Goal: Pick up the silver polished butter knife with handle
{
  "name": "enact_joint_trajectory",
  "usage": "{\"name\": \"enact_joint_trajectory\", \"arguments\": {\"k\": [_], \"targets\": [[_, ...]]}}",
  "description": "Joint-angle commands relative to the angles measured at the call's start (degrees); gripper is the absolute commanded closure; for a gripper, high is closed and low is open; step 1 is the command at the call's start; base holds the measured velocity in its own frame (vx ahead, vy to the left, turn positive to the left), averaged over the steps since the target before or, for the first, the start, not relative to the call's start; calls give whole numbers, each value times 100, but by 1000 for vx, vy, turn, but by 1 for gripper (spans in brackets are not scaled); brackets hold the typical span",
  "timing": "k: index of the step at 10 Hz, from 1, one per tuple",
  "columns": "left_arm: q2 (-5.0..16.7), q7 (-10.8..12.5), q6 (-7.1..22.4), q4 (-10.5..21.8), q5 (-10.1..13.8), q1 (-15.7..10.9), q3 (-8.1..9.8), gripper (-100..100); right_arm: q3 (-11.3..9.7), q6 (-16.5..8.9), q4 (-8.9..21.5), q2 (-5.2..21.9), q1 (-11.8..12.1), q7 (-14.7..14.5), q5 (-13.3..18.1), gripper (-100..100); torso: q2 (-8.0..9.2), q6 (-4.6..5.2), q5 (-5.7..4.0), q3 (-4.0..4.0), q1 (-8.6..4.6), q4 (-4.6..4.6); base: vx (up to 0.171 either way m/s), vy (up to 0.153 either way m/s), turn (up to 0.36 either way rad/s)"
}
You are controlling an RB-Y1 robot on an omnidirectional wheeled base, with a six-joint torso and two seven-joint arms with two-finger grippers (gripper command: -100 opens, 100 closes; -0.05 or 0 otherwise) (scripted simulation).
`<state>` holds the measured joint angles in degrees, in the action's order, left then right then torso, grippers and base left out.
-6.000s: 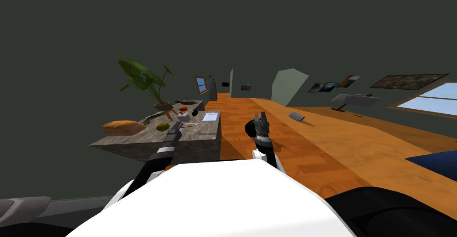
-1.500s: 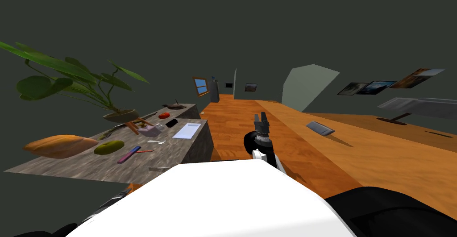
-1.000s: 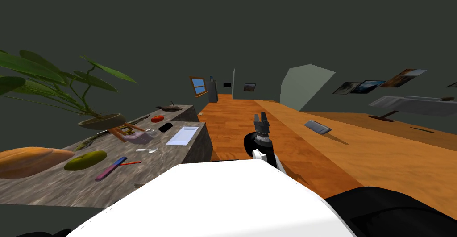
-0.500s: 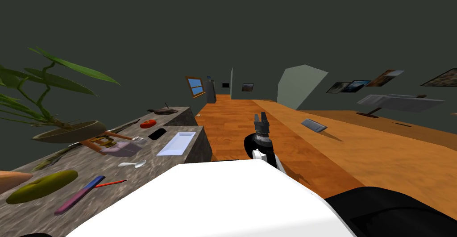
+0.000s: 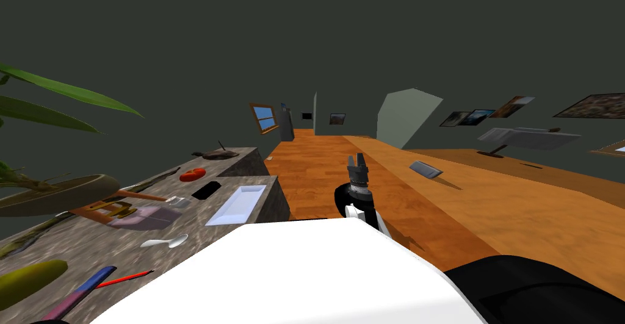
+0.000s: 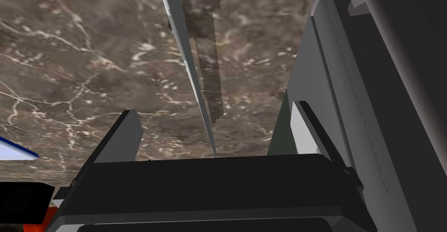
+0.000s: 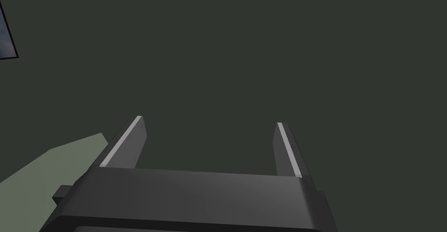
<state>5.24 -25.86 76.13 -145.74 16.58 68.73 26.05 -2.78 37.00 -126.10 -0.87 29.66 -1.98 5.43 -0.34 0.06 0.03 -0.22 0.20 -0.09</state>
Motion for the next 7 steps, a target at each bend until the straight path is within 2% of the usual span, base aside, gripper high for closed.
{"name": "enact_joint_trajectory", "arguments": {"k": [1, 2, 3, 4, 7], "targets": [[-125, -49, 180, -215, 39, 39, -63, -100, 0, 0, 0, 0, 0, 0, 0, 0, 0, 0, 0, 0, 0, 0, 32, 40, -32], [-87, -37, 79, -115, 20, 38, -46, -100, 0, 0, 0, 0, 0, 0, 0, 0, 7, 0, -1, 4, -4, 1, 10, 16, -8], [-96, -45, 96, -129, 21, 41, -53, 0, 0, 0, 0, 0, 0, 0, 0, 0, 15, 0, -2, 8, -10, 3, 0, 0, 0], [-71, -34, -3, 42, -21, -36, -79, -100, 0, 0, 0, -1, -1, 0, 0, 0, 19, 0, -3, 11, -15, 4, -6, 2, -20], [-31, -16, -166, 326, -91, -164, -123, -100, -1, 0, 0, -1, -1, 0, 0, 0, 29, 0, -3, 17, -16, 7, -16, 1, -15]]}}
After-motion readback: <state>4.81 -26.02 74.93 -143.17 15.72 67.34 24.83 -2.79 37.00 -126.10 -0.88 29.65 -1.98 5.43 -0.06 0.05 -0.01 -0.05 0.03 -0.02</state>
